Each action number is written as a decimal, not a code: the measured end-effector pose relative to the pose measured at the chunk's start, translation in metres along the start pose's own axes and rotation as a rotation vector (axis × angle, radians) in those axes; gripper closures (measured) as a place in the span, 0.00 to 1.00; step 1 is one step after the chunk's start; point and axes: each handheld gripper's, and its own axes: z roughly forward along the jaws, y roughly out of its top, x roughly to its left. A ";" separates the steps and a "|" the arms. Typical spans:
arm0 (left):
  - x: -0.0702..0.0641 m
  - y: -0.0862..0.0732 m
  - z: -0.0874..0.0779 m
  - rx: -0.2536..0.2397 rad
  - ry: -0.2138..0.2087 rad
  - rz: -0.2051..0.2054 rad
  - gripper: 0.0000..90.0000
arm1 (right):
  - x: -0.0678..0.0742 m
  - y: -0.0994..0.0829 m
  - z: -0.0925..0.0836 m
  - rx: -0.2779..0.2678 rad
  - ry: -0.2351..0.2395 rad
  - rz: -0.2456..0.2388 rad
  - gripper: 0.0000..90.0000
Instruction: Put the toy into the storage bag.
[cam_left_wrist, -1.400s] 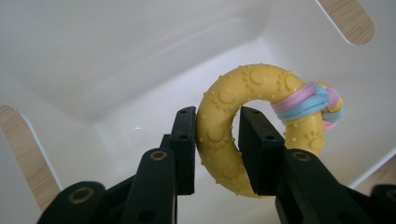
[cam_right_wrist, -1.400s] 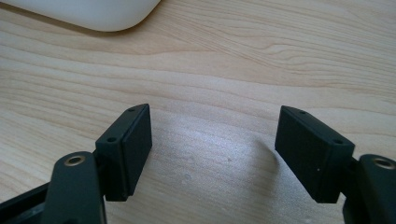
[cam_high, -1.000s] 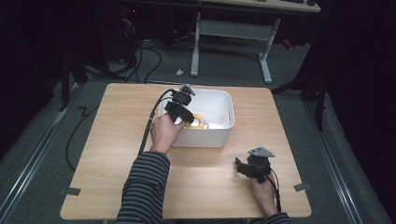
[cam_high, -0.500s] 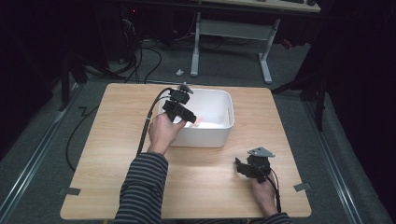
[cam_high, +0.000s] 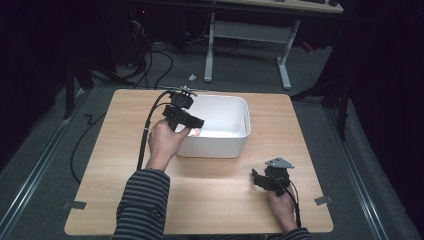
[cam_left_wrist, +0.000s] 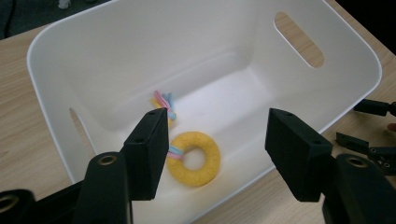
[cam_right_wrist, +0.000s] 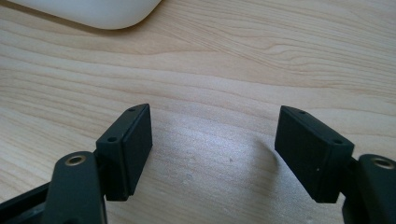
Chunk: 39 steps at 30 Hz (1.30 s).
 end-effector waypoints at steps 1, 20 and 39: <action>0.000 -0.001 -0.002 -0.007 0.005 0.000 0.43 | 0.000 0.000 0.000 0.000 0.001 0.001 0.31; 0.016 -0.029 -0.036 -0.085 0.043 -0.020 0.42 | 0.000 0.000 0.000 0.000 0.001 0.001 0.31; 0.028 -0.066 -0.070 -0.150 0.076 -0.046 0.42 | 0.000 0.000 0.000 -0.002 0.002 0.002 0.31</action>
